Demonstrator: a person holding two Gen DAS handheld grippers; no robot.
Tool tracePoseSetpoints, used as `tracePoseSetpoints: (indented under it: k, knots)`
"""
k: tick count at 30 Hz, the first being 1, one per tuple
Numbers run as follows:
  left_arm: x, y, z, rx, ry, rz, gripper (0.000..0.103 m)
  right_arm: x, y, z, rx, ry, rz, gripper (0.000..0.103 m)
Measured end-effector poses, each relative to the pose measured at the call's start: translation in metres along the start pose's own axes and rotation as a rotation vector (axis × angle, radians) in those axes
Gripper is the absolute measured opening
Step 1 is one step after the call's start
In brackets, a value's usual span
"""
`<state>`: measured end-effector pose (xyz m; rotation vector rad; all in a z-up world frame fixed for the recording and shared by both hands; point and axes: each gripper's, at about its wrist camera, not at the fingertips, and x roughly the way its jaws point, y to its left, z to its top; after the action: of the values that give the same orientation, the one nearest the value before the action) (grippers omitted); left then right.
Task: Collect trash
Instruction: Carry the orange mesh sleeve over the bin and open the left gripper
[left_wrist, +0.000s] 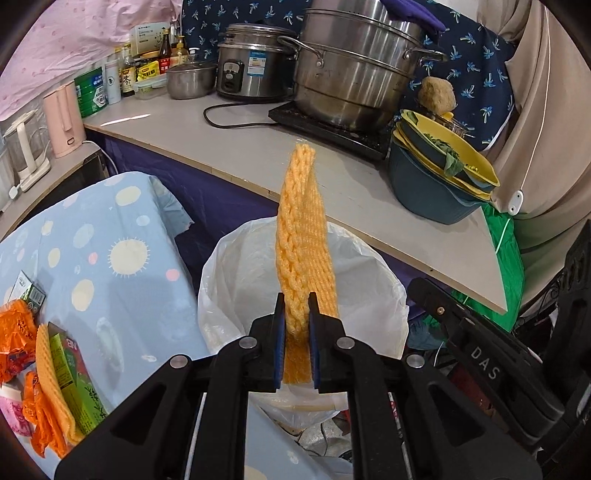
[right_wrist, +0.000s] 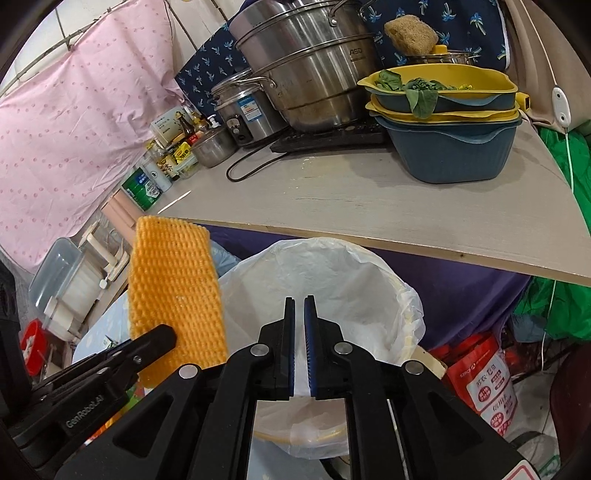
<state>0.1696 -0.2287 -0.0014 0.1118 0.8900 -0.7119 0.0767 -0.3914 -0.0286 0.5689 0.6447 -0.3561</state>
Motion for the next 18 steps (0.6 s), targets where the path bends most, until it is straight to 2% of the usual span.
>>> tracePoseSetpoints:
  k: [2, 5, 6, 18]
  knots:
    - [0.000, -0.002, 0.001, 0.000, -0.009, 0.008, 0.012, -0.002, 0.001, 0.001, 0.000, -0.007, 0.002, 0.009]
    - [-0.002, -0.006, 0.003, 0.005, -0.021, 0.023, 0.032, -0.009, 0.003, 0.003, 0.002, -0.024, 0.005, 0.012]
    - [-0.004, -0.006, 0.003, 0.007, -0.030, 0.024, 0.034, -0.011, 0.004, 0.003, 0.004, -0.031, 0.009, 0.015]
    - [-0.022, -0.001, 0.002, 0.002, -0.056, 0.037, 0.038, -0.035, 0.017, 0.006, -0.012, -0.078, 0.014, 0.028]
